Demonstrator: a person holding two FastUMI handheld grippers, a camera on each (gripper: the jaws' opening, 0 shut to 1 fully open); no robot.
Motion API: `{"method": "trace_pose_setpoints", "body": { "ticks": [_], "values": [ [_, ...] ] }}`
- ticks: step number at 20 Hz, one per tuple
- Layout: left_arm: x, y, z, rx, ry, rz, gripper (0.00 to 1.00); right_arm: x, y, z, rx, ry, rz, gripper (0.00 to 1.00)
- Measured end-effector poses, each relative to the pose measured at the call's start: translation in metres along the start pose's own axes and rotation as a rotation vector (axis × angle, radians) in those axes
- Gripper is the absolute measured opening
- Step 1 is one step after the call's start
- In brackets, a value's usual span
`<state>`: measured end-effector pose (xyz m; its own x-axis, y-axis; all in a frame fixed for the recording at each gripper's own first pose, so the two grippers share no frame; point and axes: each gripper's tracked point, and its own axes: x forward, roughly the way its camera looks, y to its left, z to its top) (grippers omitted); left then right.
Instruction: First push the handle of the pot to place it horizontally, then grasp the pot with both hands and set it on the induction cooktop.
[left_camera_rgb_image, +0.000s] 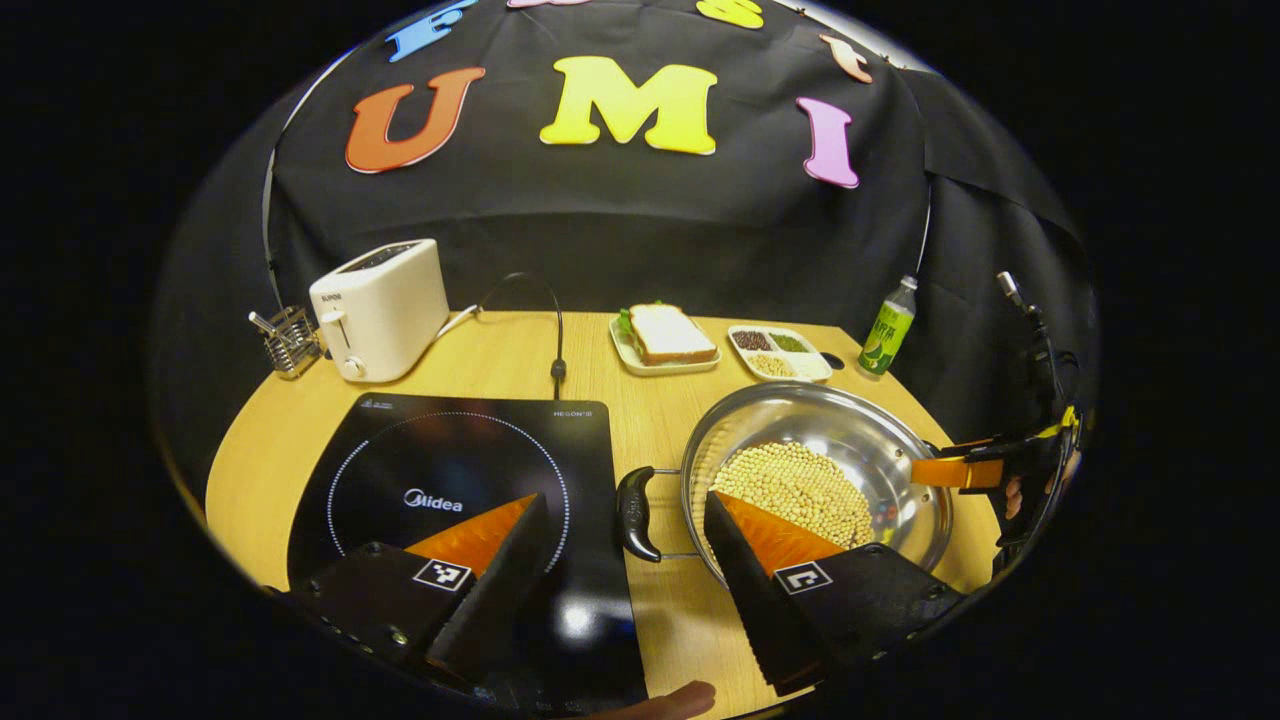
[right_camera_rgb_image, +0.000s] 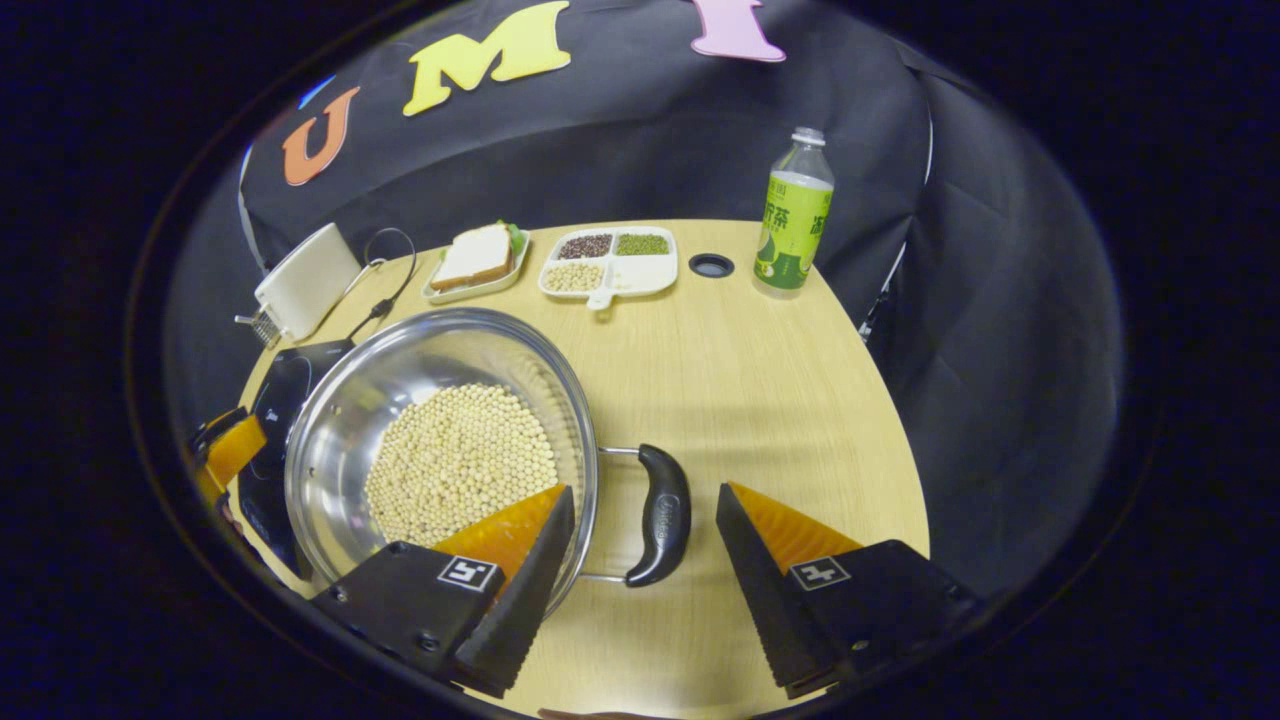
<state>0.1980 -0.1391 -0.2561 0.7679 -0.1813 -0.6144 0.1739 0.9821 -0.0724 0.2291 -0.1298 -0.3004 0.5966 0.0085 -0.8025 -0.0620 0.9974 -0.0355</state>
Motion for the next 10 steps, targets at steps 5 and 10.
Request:
{"method": "trace_pose_setpoints", "body": {
  "ticks": [5,10],
  "values": [
    [0.029,-0.005,-0.009,0.013,0.081,0.016,0.92,0.009,0.003,-0.008,0.024,0.018,0.039,0.87],
    [0.038,-0.008,-0.015,-0.014,0.113,0.028,0.69,0.013,0.006,-0.009,0.041,0.017,0.059,0.84]
  ]
}}
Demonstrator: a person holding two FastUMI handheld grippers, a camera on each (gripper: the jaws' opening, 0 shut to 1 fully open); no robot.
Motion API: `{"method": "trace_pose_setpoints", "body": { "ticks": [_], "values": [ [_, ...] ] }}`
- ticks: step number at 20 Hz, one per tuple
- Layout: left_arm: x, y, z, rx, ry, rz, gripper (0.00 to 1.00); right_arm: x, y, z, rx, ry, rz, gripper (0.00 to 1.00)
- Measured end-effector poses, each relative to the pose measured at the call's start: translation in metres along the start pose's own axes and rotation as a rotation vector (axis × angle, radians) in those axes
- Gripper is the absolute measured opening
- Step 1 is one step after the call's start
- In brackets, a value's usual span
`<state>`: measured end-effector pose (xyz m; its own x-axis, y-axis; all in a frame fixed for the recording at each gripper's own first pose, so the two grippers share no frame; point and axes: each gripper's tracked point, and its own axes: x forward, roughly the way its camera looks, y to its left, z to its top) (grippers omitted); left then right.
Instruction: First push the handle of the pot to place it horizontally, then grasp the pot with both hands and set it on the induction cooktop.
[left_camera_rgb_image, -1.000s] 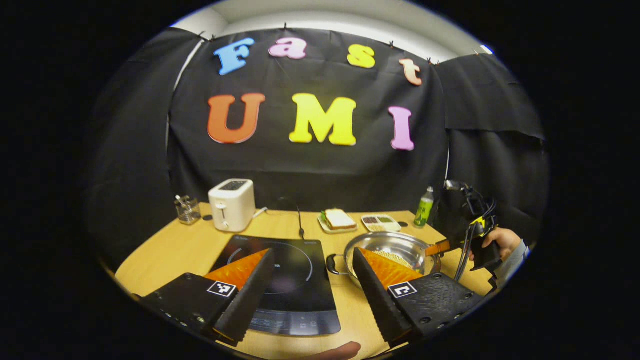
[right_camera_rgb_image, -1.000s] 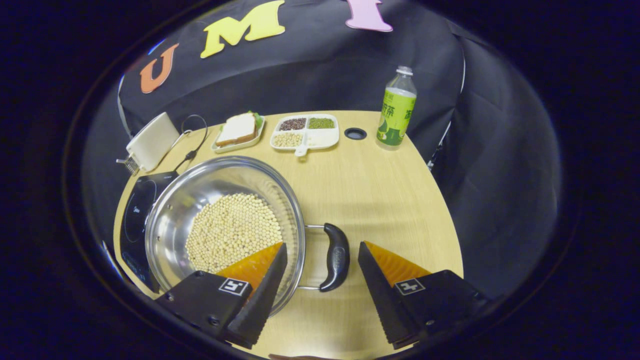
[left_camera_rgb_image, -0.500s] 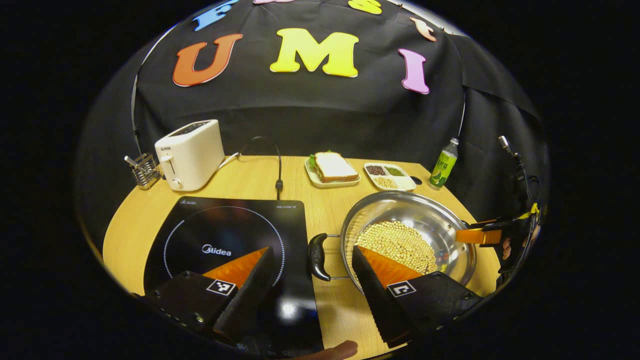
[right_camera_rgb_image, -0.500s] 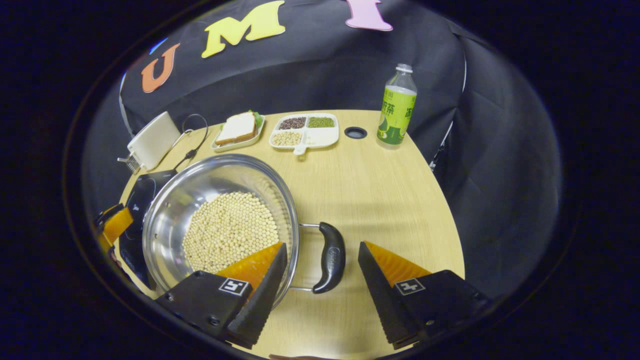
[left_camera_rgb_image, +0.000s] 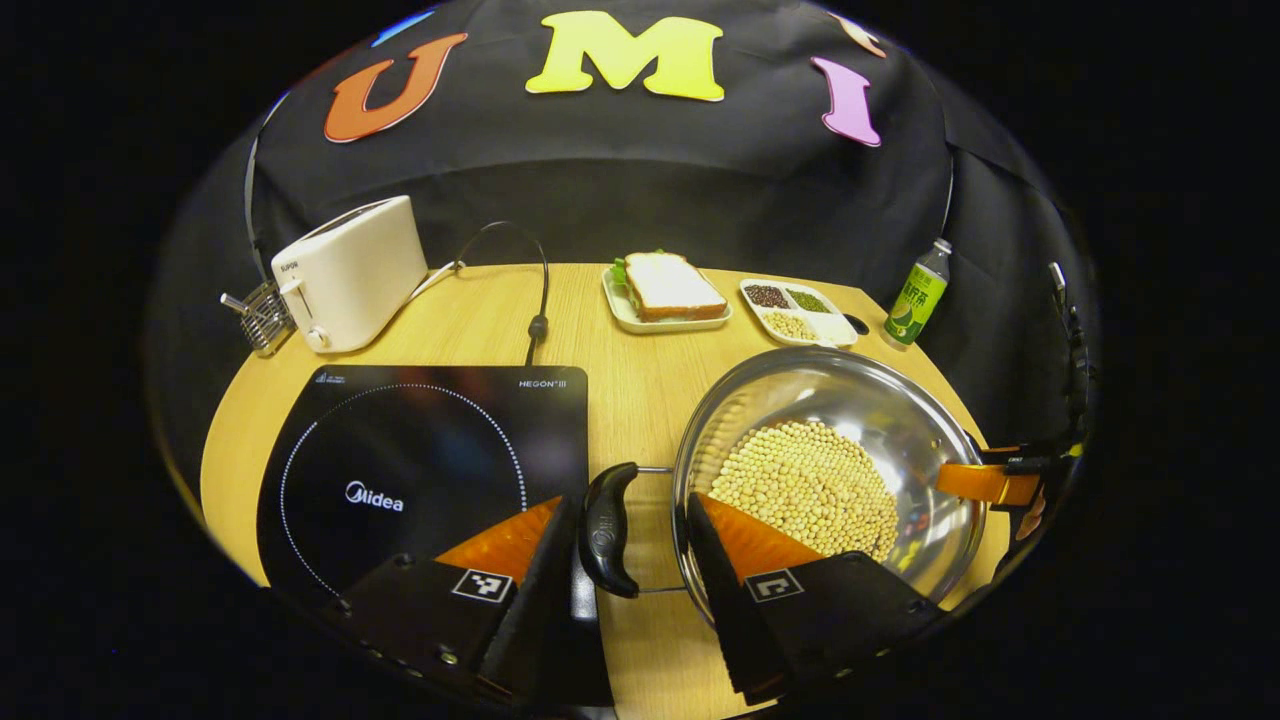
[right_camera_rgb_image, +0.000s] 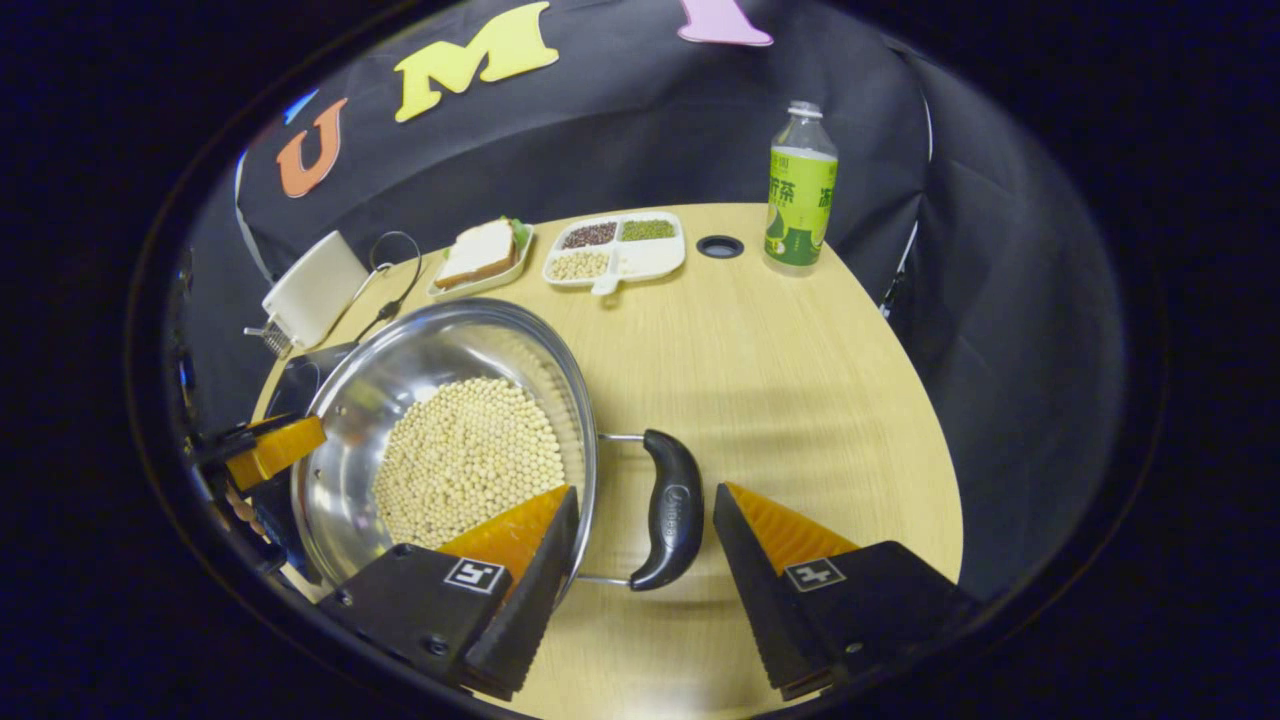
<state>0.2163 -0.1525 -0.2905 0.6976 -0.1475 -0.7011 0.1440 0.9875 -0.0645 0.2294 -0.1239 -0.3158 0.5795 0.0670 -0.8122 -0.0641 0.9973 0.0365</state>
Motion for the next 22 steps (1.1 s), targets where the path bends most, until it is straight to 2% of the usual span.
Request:
{"method": "trace_pose_setpoints", "body": {
  "ticks": [1,2,3,4,5,6,7,8,9,11,12,13,15,16,17,18,22],
  "values": [
    [0.004,-0.001,0.001,0.0,0.002,-0.009,0.68,0.002,0.001,0.001,0.004,0.0,0.001,0.81],
    [0.0,-0.001,0.001,-0.003,0.011,-0.009,0.6,0.002,0.003,0.0,0.011,0.002,0.006,0.8],
    [0.001,0.0,0.002,-0.004,0.014,-0.013,0.6,0.004,0.002,0.002,0.023,-0.003,0.002,0.7],
    [0.002,-0.001,0.0,-0.008,0.019,-0.016,0.6,0.004,0.002,0.001,0.027,-0.001,-0.004,0.68],
    [0.002,-0.002,-0.001,-0.004,0.021,-0.02,0.51,0.004,0.002,0.002,0.037,0.001,-0.01,0.67],
    [0.002,0.0,0.0,0.01,0.017,-0.022,0.68,0.003,0.001,0.001,0.046,0.001,-0.018,0.68],
    [0.004,0.0,0.0,0.024,0.014,-0.024,0.59,0.001,0.001,0.0,0.058,0.006,-0.024,0.65],
    [0.002,-0.001,-0.001,0.035,0.017,-0.024,0.57,0.0,0.002,-0.002,0.065,0.014,-0.029,0.63],
    [0.002,-0.003,0.0,0.057,0.011,-0.029,0.66,-0.003,0.003,-0.006,0.066,0.025,-0.034,0.62],
    [0.003,-0.002,-0.002,0.069,0.019,-0.027,0.66,-0.009,0.004,-0.011,0.077,0.034,-0.038,0.6],
    [0.005,-0.004,-0.003,0.063,0.022,-0.03,0.57,-0.014,0.004,-0.014,0.088,0.032,-0.039,0.6],
    [0.006,-0.005,0.0,0.056,0.017,-0.034,0.65,-0.017,0.005,-0.017,0.096,0.033,-0.037,0.6],
    [0.004,-0.002,0.006,0.07,-0.009,-0.039,0.44,-0.034,0.01,-0.017,0.092,0.017,-0.042,0.6],
    [0.001,-0.001,0.007,0.079,-0.025,-0.039,0.63,-0.042,0.012,-0.016,0.087,0.003,-0.046,0.6],
    [-0.003,0.0,0.011,0.082,-0.039,-0.042,0.63,-0.052,0.015,-0.014,0.088,-0.007,-0.049,0.6],
    [-0.005,0.002,0.014,0.078,-0.052,-0.043,0.53,-0.061,0.02,-0.012,0.087,-0.019,-0.05,0.6],
    [-0.01,0.006,0.015,0.075,-0.101,-0.042,0.54,-0.096,0.049,-0.006,0.087,-0.052,-0.044,0.6]
  ]
}}
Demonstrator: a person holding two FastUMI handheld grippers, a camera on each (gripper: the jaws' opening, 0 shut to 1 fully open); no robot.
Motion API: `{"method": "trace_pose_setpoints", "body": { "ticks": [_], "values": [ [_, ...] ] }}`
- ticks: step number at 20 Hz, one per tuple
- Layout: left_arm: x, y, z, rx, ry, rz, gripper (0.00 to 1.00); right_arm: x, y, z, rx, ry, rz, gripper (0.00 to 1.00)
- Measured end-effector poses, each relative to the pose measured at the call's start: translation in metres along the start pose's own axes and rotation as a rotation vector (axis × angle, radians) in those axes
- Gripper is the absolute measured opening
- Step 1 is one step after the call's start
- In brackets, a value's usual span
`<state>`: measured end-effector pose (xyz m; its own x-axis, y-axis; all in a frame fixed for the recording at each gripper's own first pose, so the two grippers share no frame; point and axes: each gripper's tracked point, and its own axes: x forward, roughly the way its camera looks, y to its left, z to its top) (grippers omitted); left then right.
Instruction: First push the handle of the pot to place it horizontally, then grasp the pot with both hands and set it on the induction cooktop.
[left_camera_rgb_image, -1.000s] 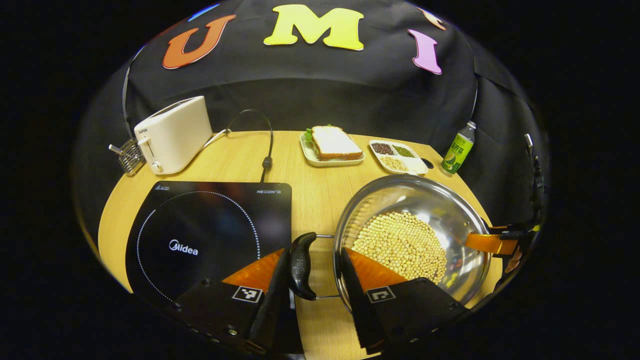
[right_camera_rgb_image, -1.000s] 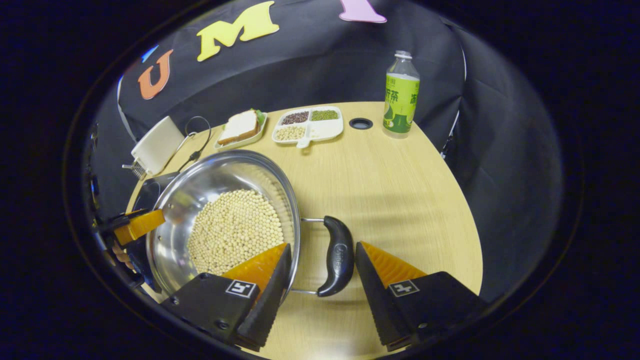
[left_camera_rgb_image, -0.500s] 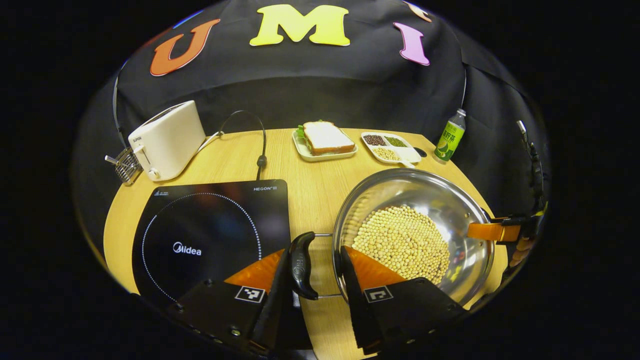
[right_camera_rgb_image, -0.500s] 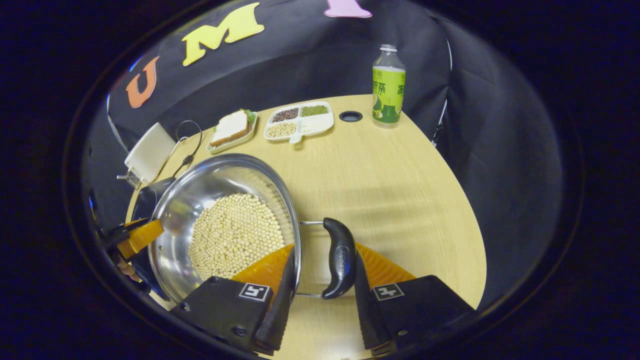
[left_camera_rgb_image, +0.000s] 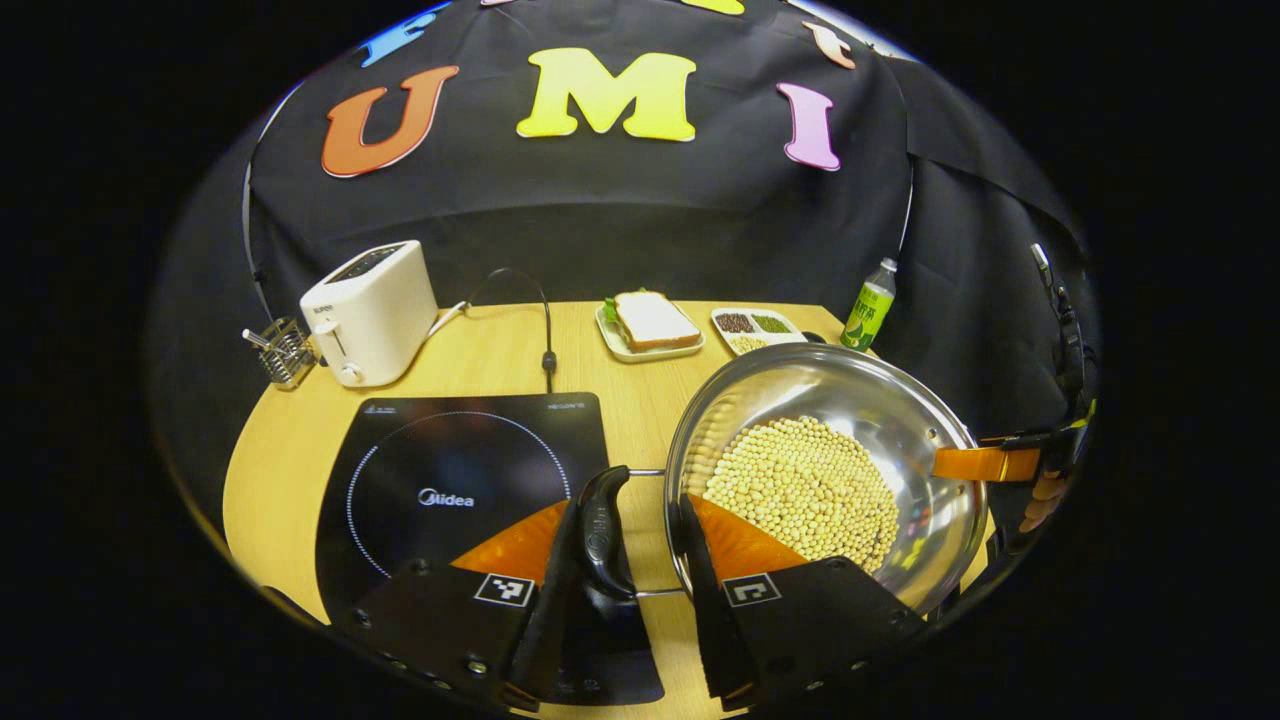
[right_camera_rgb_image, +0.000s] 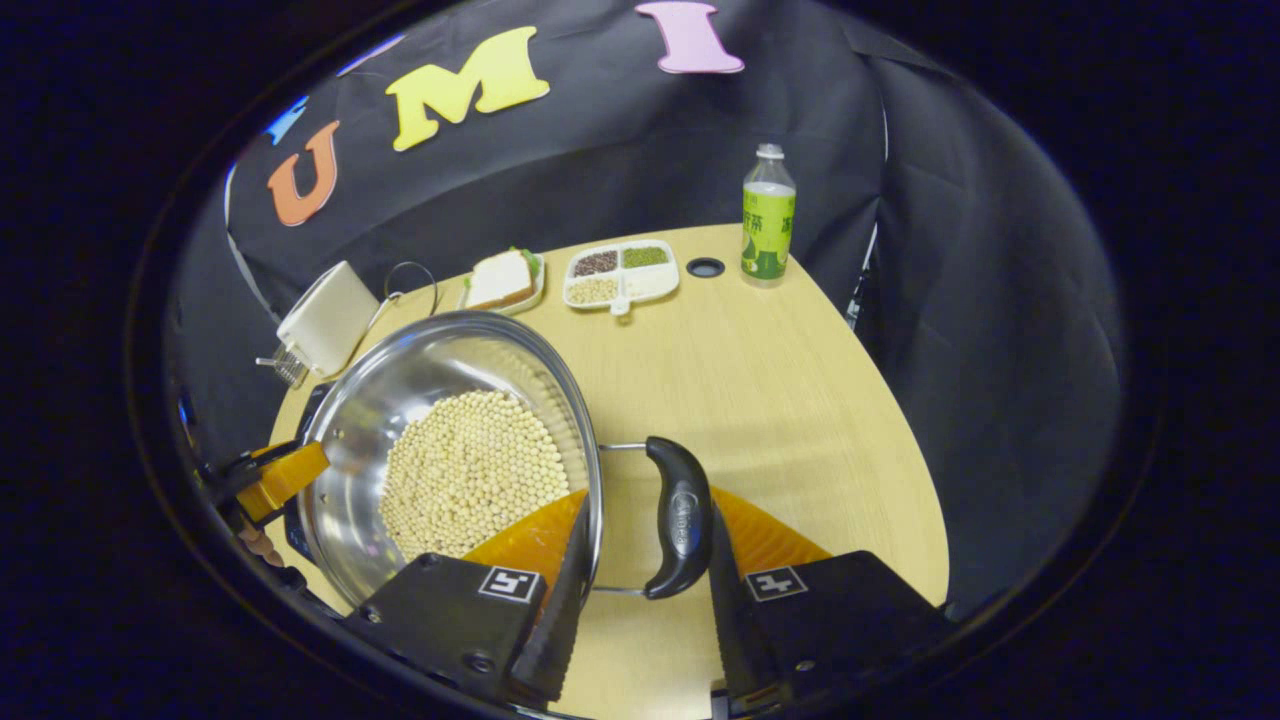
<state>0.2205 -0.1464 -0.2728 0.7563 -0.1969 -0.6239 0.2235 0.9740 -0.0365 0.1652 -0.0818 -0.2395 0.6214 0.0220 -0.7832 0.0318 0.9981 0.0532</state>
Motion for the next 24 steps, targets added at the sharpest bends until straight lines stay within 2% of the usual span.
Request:
{"method": "trace_pose_setpoints", "body": {
  "ticks": [5,9,14,15,16,21,24],
  "values": [
    [-0.006,0.006,0.005,-0.03,-0.051,0.009,0.53,-0.029,0.054,0.009,-0.047,-0.03,0.017,0.6],
    [-0.024,0.019,0.009,-0.039,-0.081,0.052,0.53,-0.032,0.117,0.015,-0.091,-0.045,0.042,0.6],
    [-0.039,0.017,0.002,-0.089,-0.074,0.114,0.53,-0.003,0.193,0.021,-0.155,-0.067,0.094,0.6],
    [-0.04,0.016,0.001,-0.098,-0.073,0.129,0.44,0.006,0.207,0.02,-0.169,-0.064,0.104,0.6],
    [-0.04,0.013,0.0,-0.112,-0.064,0.14,0.53,0.014,0.219,0.019,-0.178,-0.06,0.112,0.6],
    [-0.038,0.003,-0.003,-0.116,-0.043,0.205,0.54,0.055,0.264,0.016,-0.182,-0.032,0.129,0.59],
    [-0.038,0.002,-0.002,-0.131,-0.046,0.203,0.53,0.073,0.277,0.015,-0.176,-0.031,0.132,0.6]
  ]
}}
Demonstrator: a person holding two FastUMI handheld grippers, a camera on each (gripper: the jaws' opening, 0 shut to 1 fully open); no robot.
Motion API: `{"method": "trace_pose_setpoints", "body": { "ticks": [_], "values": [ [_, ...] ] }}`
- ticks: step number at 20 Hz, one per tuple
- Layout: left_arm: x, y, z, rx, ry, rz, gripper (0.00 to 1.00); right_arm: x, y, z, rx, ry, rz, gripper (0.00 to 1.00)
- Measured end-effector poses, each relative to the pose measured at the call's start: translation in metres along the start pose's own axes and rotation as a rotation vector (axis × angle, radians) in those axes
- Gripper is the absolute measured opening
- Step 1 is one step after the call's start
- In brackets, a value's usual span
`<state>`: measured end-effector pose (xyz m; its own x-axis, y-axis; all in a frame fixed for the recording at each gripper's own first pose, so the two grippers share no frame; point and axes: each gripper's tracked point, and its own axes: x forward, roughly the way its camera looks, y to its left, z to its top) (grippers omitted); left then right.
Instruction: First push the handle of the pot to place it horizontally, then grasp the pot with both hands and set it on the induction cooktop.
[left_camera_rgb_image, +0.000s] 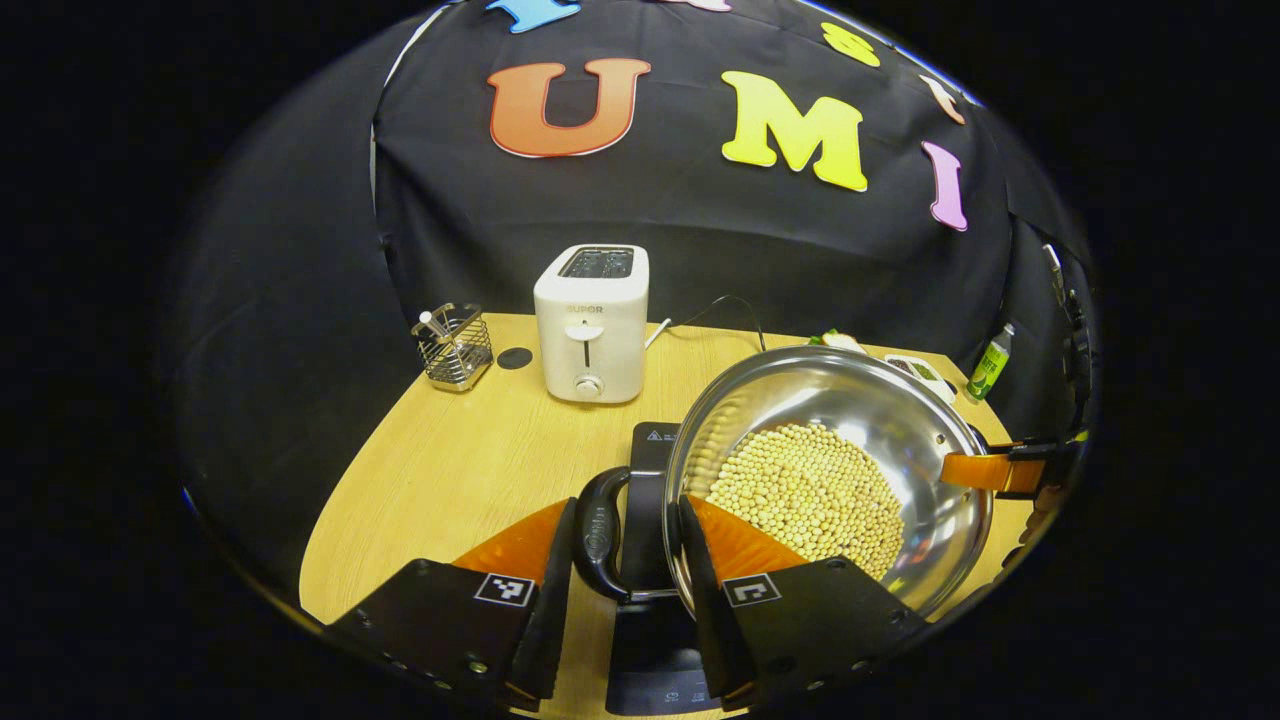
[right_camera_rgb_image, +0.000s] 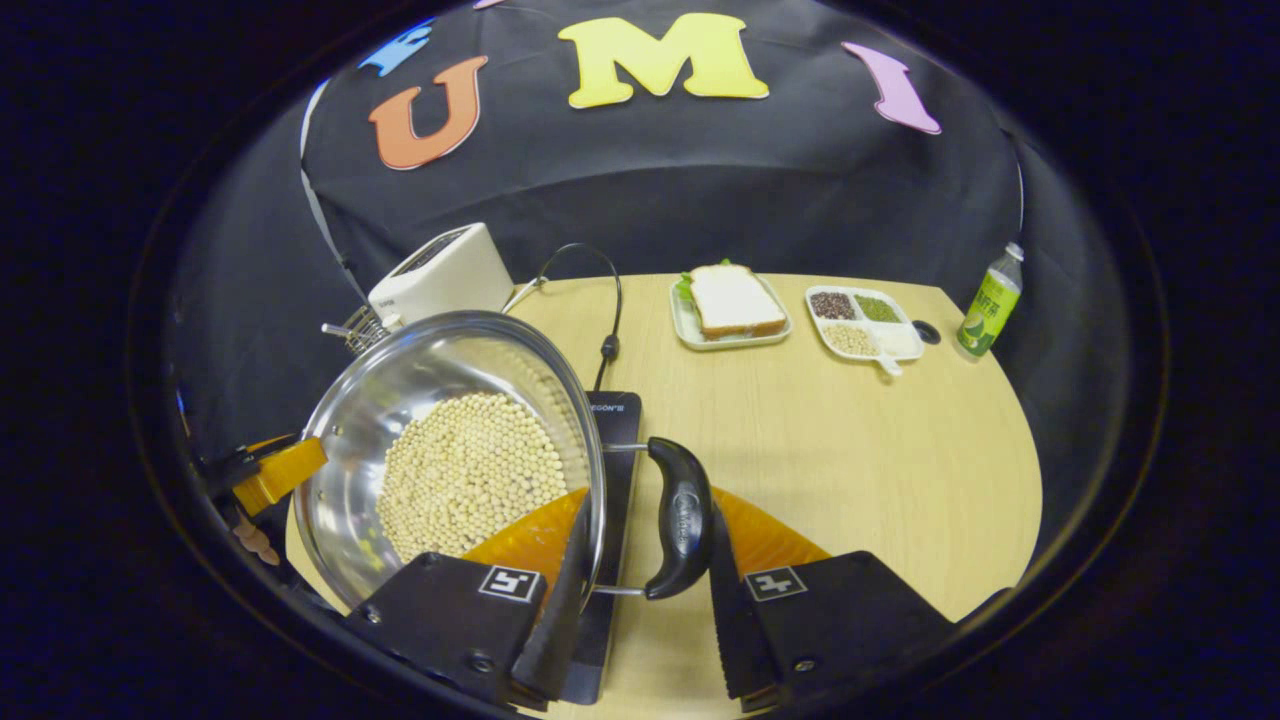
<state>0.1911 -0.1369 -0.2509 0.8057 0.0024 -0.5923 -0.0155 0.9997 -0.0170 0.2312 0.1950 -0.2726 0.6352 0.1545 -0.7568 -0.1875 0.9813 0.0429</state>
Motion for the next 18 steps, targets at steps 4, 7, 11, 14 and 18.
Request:
{"method": "trace_pose_setpoints", "body": {
  "ticks": [4,7,11,14,18],
  "values": [
    [0.003,0.0,-0.002,0.022,-0.008,0.001,0.54,0.017,0.0,0.0,-0.007,-0.015,0.001,0.6],
    [0.008,0.0,-0.004,0.025,0.002,0.01,0.54,0.022,0.0,-0.002,0.013,-0.014,0.023,0.6],
    [0.004,0.0,-0.001,0.004,-0.043,-0.001,0.44,0.025,0.0,0.002,0.029,-0.055,0.037,0.6],
    [0.003,0.001,-0.001,0.031,-0.084,-0.016,0.55,0.026,0.002,0.003,0.054,-0.099,0.067,0.6],
    [0.004,0.001,-0.003,0.035,-0.136,-0.016,0.59,0.025,0.002,0.005,0.098,-0.177,0.085,0.65]
  ]
}}
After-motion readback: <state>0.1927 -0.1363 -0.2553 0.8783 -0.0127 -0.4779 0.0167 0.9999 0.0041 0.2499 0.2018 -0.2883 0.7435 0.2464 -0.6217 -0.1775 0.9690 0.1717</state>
